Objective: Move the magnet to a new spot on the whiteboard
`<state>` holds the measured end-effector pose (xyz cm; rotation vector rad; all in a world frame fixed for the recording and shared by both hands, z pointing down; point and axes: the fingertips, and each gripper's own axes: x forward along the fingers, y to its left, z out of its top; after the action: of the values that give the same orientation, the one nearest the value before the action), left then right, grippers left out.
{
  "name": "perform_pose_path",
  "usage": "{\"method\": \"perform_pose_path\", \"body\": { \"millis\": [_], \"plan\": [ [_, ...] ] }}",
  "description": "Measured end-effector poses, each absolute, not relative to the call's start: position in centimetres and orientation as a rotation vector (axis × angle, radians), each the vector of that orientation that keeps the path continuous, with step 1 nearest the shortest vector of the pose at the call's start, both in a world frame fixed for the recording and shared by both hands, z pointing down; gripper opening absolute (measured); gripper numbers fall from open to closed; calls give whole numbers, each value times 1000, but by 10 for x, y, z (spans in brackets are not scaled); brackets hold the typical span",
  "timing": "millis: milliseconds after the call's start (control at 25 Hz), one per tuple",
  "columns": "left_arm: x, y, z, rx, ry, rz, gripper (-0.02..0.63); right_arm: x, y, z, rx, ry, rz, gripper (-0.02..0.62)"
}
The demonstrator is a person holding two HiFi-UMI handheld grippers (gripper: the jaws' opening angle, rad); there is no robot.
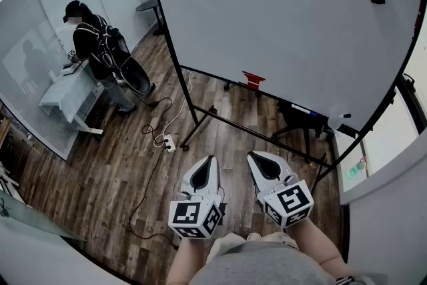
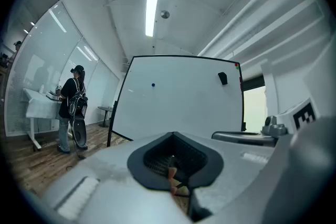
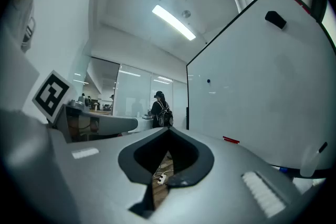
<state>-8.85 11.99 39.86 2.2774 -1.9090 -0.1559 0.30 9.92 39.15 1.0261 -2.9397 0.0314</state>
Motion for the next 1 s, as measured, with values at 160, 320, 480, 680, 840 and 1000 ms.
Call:
{"method": "perform_pose_path", "body": {
  "millis": [160,320,480,680,840,1000],
  "plan": [
    [-82,123,399,2286,-1905,-152,3,7,102,393,1029,-2942,46,-2],
    [-77,129,402,2271,-1907,-151,3,12,106,393,1022,-2956,63,-2],
    [-72,132,405,2261,-1915,-148,3,20,106,392,1037,-2979,88,2],
    [-64,130,410,2235,-1924,-158,3,26,104,394,1022,-2961,25,2],
    [-55,127,410,2219,-1930,-170,3,34,98,396,1010,-2954,38,0],
    [-49,127,411,2221,-1934,-154,3,36,92,399,1001,-2958,70,0]
  ]
}}
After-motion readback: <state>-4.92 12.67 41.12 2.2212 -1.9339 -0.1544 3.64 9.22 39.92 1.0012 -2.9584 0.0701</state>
